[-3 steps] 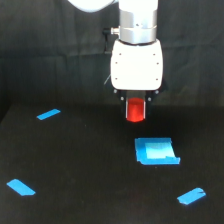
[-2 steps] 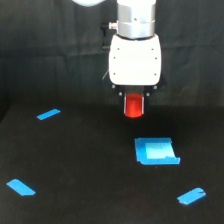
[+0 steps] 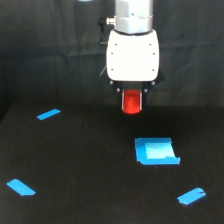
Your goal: Pick up the red object from the table
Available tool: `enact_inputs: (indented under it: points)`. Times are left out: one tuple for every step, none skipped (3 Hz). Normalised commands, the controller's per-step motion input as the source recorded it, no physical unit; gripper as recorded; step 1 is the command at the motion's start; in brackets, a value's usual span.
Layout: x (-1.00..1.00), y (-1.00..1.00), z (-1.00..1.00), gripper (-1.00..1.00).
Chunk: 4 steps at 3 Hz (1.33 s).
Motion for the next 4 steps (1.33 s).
enact_inputs:
  points:
    - [0.01,0.0,0.17,-1.0]
    - [-0.14,0.06,0.14,-0.99]
    - [0.01,0.04,0.16,-1.0]
    - [0.05,0.06,0.19,-0.93]
